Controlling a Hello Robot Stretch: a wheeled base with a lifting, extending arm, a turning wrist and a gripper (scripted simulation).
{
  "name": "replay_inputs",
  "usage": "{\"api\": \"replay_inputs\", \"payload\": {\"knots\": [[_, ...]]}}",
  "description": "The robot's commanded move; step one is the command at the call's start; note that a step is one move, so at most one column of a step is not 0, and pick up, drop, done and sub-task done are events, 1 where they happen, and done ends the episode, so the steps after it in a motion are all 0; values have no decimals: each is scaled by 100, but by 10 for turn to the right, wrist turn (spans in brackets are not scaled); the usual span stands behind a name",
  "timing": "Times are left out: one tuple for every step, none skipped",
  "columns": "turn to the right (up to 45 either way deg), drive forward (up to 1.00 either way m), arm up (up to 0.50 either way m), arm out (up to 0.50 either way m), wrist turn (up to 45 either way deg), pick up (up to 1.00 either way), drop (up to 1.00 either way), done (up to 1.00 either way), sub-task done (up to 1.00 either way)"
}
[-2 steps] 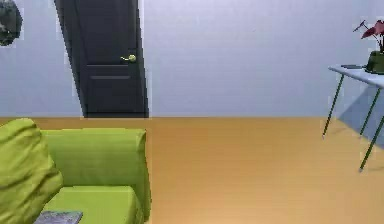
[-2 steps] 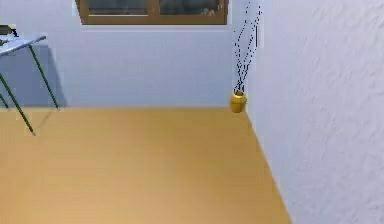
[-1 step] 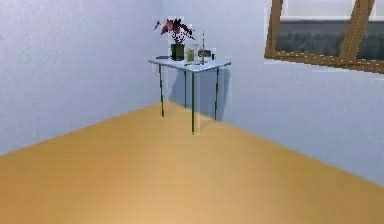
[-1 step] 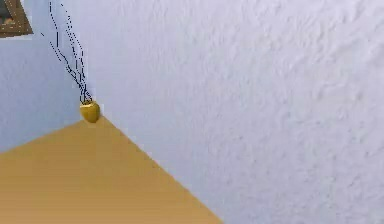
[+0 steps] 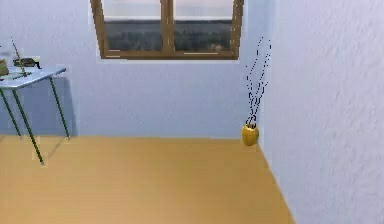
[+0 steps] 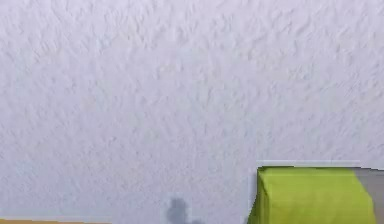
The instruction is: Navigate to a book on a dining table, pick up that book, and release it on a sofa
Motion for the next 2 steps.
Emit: {"api": "replay_inputs", "payload": {"knots": [[0, 15, 0, 0, 0, 0, 0, 0, 0], [-450, 0, 0, 0, 0, 0, 0, 0, 0]]}}
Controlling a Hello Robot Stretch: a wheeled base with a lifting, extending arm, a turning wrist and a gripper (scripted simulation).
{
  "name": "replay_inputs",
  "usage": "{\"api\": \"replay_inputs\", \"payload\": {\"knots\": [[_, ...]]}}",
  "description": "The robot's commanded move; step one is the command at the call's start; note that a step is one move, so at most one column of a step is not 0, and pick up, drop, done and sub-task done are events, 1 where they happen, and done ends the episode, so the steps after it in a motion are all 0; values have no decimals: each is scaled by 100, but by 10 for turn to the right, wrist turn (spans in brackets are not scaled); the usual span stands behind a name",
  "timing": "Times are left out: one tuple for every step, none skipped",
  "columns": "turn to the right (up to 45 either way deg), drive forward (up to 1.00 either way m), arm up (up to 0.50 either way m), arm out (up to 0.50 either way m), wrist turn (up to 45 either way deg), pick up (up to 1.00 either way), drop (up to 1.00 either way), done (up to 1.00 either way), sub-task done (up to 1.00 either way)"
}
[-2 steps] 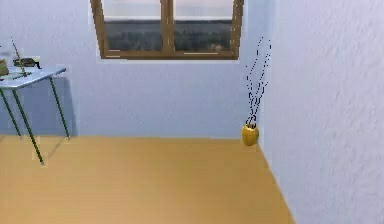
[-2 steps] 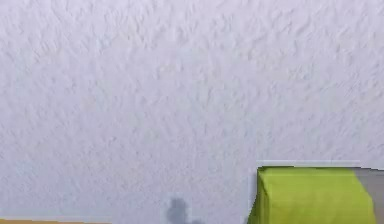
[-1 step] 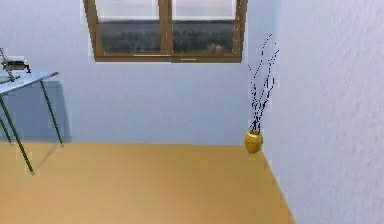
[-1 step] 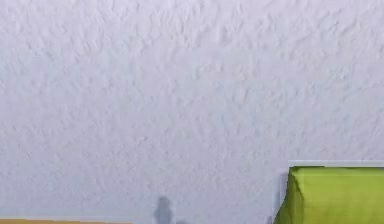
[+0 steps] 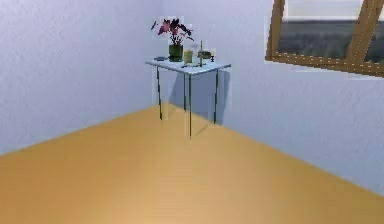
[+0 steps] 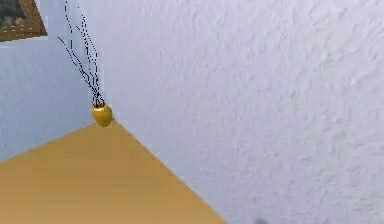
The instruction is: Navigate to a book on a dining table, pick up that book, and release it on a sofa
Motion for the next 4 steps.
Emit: {"api": "replay_inputs", "payload": {"knots": [[-30, 0, 0, 0, 0, 0, 0, 0, 0], [0, 100, 0, 0, 0, 0, 0, 0, 0], [0, 35, 0, 0, 0, 0, 0, 0, 0], [30, 0, 0, 0, 0, 0, 0, 0, 0]]}}
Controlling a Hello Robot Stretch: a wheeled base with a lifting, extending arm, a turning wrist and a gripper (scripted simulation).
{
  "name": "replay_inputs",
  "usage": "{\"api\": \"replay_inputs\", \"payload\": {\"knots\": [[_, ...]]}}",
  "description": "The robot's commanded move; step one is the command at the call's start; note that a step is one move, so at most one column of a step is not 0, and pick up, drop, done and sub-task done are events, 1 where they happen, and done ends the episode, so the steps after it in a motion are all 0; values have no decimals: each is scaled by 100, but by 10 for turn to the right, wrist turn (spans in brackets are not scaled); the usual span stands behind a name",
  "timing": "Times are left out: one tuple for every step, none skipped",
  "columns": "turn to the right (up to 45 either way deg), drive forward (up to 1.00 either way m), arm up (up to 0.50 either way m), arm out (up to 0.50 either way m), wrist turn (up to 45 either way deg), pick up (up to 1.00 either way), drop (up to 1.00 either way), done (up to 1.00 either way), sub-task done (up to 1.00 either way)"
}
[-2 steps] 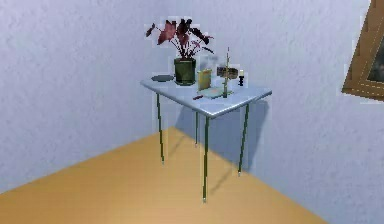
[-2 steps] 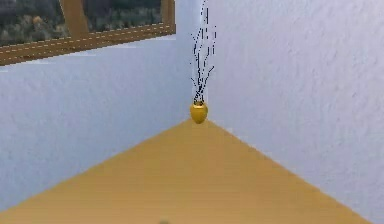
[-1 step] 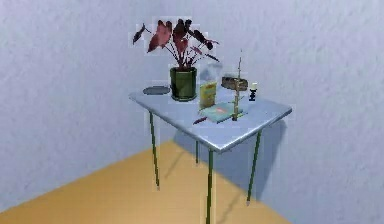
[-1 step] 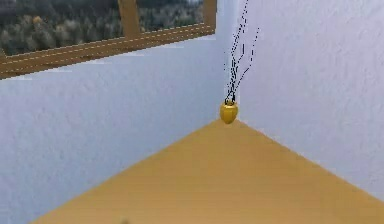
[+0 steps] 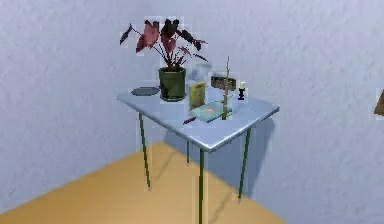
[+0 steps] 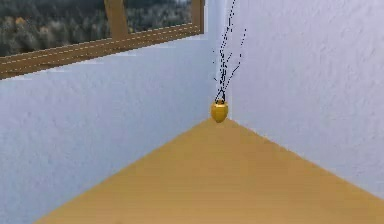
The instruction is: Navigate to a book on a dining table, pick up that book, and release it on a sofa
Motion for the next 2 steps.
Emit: {"api": "replay_inputs", "payload": {"knots": [[0, 20, 0, 0, 0, 0, 0, 0, 0], [-450, 0, 0, 0, 0, 0, 0, 0, 0]]}}
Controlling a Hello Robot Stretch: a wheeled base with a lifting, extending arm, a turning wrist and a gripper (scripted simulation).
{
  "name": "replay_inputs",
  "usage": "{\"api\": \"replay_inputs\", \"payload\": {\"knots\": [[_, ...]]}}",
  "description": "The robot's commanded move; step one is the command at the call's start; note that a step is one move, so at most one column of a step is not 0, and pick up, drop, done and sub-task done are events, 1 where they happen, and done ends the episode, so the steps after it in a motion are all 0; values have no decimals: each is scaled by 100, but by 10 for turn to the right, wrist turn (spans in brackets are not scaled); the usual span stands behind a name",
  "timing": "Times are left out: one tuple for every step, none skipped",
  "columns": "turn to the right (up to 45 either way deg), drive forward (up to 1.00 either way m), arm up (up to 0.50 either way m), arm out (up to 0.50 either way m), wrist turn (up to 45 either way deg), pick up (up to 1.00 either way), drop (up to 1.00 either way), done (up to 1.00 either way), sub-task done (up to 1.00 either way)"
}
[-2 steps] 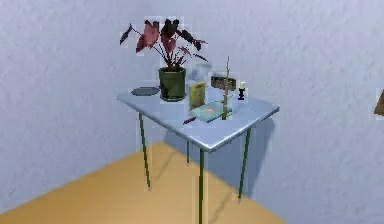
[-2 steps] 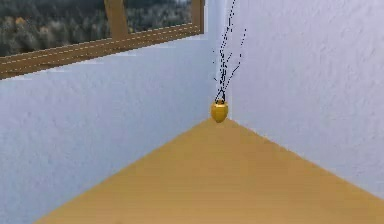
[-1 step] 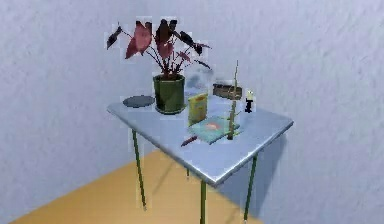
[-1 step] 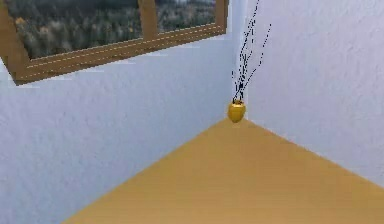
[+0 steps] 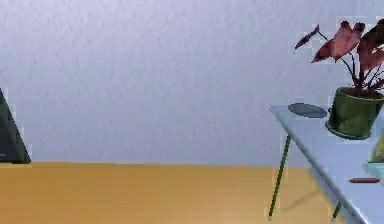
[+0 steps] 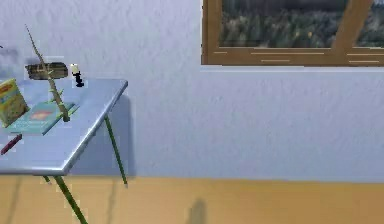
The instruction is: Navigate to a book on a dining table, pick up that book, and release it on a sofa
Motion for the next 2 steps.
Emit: {"api": "replay_inputs", "payload": {"knots": [[-330, 0, 0, 0, 0, 0, 0, 0, 0], [0, 0, 50, 0, 0, 0, 0, 0, 0]]}}
